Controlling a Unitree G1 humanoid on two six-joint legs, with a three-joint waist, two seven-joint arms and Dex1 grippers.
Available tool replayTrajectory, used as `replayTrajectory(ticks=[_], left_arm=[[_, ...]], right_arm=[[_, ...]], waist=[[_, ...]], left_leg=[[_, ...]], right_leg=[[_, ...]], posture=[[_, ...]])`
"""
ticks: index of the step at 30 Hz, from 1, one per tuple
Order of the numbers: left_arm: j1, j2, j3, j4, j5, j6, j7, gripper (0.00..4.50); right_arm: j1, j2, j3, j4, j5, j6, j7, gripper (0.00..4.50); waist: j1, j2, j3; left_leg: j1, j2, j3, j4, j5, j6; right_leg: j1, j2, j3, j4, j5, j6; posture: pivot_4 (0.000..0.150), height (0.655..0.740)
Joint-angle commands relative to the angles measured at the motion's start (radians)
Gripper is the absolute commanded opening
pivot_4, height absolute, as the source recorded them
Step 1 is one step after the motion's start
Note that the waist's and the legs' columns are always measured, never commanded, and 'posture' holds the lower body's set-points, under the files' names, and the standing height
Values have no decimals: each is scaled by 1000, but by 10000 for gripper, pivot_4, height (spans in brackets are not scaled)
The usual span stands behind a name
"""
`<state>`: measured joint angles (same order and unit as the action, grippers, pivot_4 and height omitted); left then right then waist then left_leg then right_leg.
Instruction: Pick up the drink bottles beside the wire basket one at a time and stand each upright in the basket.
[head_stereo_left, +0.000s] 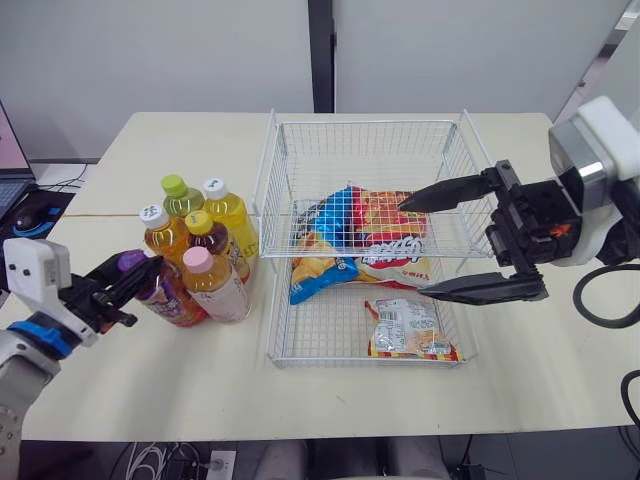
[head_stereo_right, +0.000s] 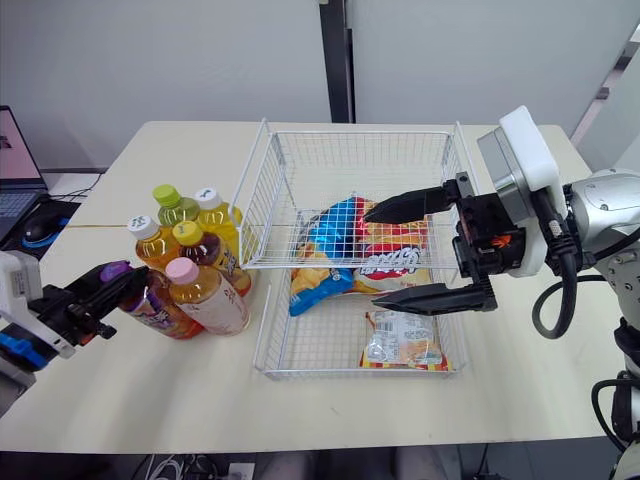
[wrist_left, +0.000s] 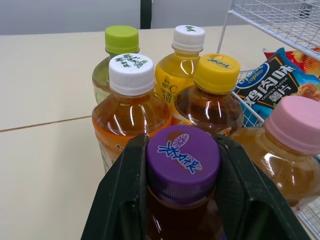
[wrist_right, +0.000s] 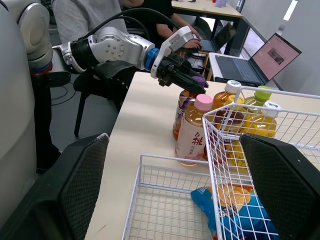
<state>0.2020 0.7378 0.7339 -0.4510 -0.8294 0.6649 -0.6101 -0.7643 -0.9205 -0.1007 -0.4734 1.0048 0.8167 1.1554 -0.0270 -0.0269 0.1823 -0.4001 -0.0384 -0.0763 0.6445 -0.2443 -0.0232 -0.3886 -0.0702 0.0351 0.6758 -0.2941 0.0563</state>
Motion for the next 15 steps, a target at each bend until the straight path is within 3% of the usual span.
replayTrajectory(ticks=[1,10,15], left_arm=[[19,108,174,-52,-90,52,-59,13563],[-49,373,374,88,-191,244,-158,13563],[-186,513,377,215,-192,295,-195,13563]], right_arm=[[-16,-22,-45,10,13,-10,10,45000],[-71,-31,-10,81,-46,-31,50,45000],[-105,-33,-15,122,-78,-41,46,45000]], waist=[[-1,-2,1],[0,-3,2],[-2,-3,3]], left_leg=[[0,0,0,0,0,0],[0,0,-1,0,0,0],[0,0,0,-1,0,0]], right_leg=[[0,0,0,0,0,0],[0,0,-1,-1,0,0],[-1,1,-2,0,0,0]], posture=[[1500,7400],[1500,7400],[1500,7400]])
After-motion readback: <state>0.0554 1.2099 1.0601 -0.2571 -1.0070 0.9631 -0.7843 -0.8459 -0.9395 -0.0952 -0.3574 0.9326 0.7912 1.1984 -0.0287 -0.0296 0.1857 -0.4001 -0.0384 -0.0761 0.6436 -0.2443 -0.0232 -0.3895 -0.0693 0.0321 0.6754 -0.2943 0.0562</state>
